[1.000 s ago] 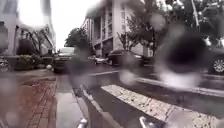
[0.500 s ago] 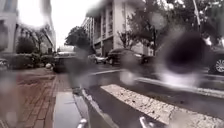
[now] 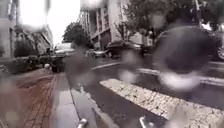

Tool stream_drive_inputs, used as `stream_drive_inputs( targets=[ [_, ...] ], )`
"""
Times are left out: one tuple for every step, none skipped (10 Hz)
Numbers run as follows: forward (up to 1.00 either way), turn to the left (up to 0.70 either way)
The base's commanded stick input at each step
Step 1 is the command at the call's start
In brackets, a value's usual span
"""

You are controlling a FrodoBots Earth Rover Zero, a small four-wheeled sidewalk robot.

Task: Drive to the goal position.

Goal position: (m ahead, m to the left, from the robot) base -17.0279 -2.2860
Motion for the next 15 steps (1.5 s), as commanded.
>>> stream_drive_inputs(
  targets=[
    [0.20, 0.00],
    [0.20, 0.00],
    [0.20, 0.00],
    [0.20, 0.00],
    [0.20, 0.00],
    [0.20, 0.00],
    [0.20, 0.00],
    [0.20, 0.00],
    [0.20, 0.00],
    [0.20, 0.00],
    [0.20, 0.00],
    [0.20, 0.00],
    [0.20, 0.00],
    [0.20, 0.00],
    [0.45, 0.00]
  ],
)
